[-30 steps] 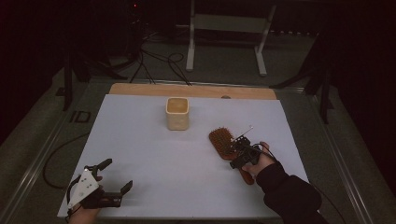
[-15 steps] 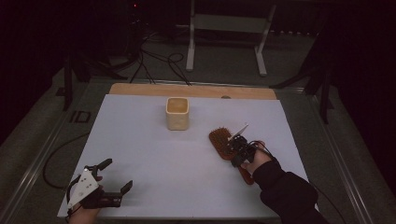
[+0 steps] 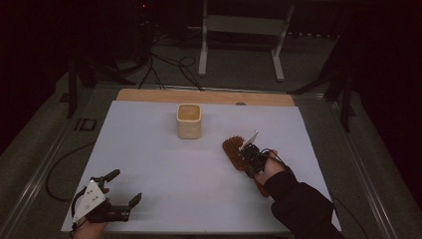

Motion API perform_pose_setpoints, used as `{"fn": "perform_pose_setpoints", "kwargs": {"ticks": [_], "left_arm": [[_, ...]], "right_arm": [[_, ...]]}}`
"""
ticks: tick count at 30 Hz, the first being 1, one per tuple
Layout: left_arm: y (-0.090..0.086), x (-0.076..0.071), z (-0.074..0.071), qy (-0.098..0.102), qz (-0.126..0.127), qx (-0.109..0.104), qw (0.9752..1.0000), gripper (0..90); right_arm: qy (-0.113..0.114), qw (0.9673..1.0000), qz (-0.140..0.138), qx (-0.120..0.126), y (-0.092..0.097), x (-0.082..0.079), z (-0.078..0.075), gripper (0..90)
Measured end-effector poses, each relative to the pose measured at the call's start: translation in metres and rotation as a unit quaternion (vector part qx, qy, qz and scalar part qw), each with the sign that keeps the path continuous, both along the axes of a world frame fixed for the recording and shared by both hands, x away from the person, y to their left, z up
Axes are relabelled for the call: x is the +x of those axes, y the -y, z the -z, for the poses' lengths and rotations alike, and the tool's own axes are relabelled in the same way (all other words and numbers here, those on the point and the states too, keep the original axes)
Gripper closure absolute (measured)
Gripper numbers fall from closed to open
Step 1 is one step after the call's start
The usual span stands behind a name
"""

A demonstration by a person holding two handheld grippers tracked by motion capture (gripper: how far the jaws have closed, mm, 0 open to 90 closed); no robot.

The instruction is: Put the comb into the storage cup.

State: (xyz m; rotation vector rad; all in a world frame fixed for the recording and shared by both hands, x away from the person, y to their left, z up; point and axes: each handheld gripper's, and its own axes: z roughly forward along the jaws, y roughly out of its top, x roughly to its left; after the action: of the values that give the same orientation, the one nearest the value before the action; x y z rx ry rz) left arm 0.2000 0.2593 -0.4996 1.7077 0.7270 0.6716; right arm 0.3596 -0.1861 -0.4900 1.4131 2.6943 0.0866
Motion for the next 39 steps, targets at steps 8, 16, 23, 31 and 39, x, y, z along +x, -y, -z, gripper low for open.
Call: {"fn": "perform_pose_setpoints", "kwargs": {"ticks": [8, 16, 23, 31, 39], "left_arm": [[0.0, 0.0, 0.0, -0.001, -0.001, 0.003, 1.0, 0.0], [0.0, 0.0, 0.001, -0.003, -0.001, 0.002, 1.0, 0.0], [0.0, 0.0, 0.001, -0.004, -0.004, 0.002, 1.0, 0.0], [0.0, 0.001, 0.002, -0.006, -0.003, 0.004, 1.0, 0.0], [-0.001, 0.001, 0.002, -0.007, -0.005, 0.003, 1.0, 0.0]], "right_arm": [[-0.014, 0.9997, -0.008, -0.016, -0.005, 0.004, 0.0, 72.5], [0.003, 0.9999, 0.003, 0.014, 0.002, -0.001, 0.001, 73.4], [0.027, 0.9986, -0.005, 0.044, 0.011, -0.008, 0.001, 73.5], [0.067, 0.9954, -0.007, 0.068, 0.017, -0.014, -0.001, 73.5], [0.105, 0.9903, 0.009, 0.091, 0.025, -0.015, -0.007, 73.4]]}}
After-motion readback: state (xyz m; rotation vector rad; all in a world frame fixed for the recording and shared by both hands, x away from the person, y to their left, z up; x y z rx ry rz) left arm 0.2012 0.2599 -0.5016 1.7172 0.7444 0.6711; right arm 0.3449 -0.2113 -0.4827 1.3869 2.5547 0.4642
